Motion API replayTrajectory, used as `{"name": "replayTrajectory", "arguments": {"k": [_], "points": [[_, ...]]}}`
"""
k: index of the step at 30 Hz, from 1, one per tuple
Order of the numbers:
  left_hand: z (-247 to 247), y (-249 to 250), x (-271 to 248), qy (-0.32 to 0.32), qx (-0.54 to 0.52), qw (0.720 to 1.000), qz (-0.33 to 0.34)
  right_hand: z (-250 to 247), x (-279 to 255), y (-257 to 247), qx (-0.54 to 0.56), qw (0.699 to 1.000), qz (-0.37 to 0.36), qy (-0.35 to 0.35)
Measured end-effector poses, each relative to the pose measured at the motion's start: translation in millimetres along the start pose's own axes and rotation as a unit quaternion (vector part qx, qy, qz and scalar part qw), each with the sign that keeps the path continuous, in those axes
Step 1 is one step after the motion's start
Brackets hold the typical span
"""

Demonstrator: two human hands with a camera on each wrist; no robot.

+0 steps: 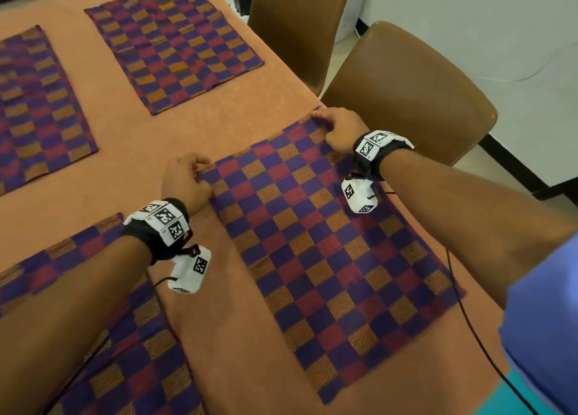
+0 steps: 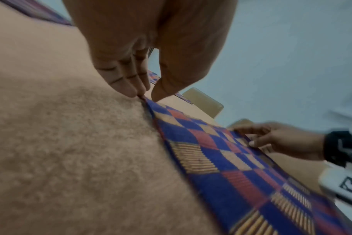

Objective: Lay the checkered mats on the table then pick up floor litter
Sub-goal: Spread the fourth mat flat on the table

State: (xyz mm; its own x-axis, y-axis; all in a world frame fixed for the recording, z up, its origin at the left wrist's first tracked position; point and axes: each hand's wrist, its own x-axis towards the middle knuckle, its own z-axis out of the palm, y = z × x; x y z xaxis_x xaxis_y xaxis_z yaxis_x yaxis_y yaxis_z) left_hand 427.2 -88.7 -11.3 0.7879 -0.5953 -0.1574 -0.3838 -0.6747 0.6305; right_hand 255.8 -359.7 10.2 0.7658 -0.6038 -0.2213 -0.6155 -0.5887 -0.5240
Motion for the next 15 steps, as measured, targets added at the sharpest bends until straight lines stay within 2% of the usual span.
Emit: {"name": "replayTrajectory", "arguments": {"k": [2, 5, 7, 9, 11, 15], "points": [[4, -4, -6, -0.023, 0.09, 0.995, 0.041, 4, -2, 5, -0.02, 1.0, -0.009, -0.009], [10, 0, -32, -0.069, 0.128, 0.98, 0.138, 9, -14, 18, -0.059, 0.998, -0.018, 0.003], [16, 3, -63, -0.126, 0.145, 0.961, 0.198, 10, -37, 31, -0.052, 0.998, -0.021, 0.014], [25, 4, -98, -0.185, 0.158, 0.947, 0.209, 11, -69, 47, -0.038, 0.999, -0.008, 0.023], [35, 3, -132, -0.219, 0.166, 0.942, 0.191, 8, -104, 63, -0.035, 0.999, 0.019, 0.023], [53, 2, -173, -0.22, 0.188, 0.938, 0.193, 1, -169, 82, 0.0, 0.998, 0.067, -0.01]]}}
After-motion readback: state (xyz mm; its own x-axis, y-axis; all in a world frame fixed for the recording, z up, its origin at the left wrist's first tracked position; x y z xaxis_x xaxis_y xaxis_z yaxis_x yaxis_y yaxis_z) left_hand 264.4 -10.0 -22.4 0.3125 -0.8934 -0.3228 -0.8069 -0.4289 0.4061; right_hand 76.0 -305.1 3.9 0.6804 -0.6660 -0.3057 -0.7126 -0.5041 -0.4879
